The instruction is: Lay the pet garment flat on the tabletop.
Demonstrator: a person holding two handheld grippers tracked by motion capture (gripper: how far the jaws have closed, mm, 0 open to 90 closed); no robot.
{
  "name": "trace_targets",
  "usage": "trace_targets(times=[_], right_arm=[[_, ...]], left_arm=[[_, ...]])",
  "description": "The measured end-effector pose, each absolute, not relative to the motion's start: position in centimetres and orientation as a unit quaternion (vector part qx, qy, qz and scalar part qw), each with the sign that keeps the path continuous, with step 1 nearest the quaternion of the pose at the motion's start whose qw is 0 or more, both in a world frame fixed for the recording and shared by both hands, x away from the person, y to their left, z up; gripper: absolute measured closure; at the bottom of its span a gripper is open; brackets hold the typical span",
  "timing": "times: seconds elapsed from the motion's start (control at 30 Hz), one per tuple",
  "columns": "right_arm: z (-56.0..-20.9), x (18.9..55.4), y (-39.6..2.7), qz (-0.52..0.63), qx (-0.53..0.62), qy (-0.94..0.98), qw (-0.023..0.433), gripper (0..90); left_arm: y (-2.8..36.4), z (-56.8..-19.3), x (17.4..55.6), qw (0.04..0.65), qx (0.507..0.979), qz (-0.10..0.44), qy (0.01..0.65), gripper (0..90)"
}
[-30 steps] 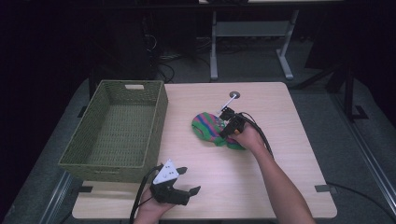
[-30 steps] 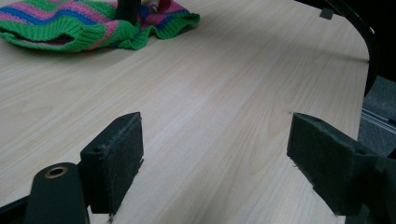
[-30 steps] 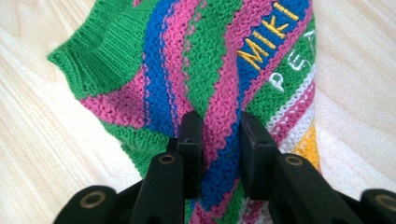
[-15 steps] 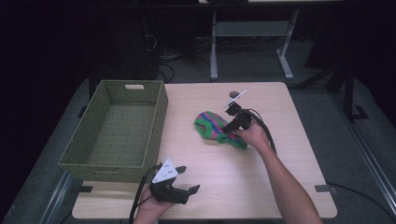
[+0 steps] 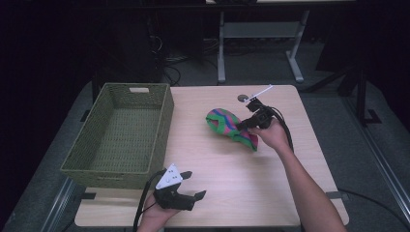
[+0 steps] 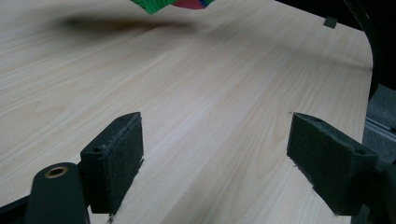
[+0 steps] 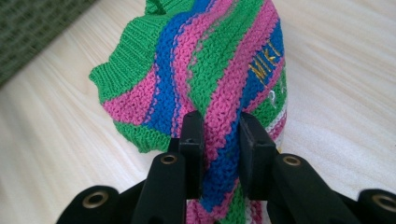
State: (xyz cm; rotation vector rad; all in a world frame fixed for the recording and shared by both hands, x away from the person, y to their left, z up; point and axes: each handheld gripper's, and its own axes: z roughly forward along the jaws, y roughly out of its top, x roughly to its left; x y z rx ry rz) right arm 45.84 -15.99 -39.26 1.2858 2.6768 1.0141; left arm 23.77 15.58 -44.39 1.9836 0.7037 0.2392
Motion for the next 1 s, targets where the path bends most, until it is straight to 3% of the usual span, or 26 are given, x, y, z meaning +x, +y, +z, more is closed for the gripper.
trace_targets(times=[0.43, 1.0], right_arm=[[-37.3, 44.1, -18.2, 0.354, 0.388, 0.851, 0.011, 73.4], [-36.4, 39.0, -19.3, 0.374, 0.342, 0.861, 0.023, 73.4]], left_arm=[[15.8, -44.3, 23.8, 0.491, 0.816, 0.098, 0.29, 18.2], [16.2, -44.2, 23.9, 0.494, 0.81, 0.1, 0.299, 18.1]])
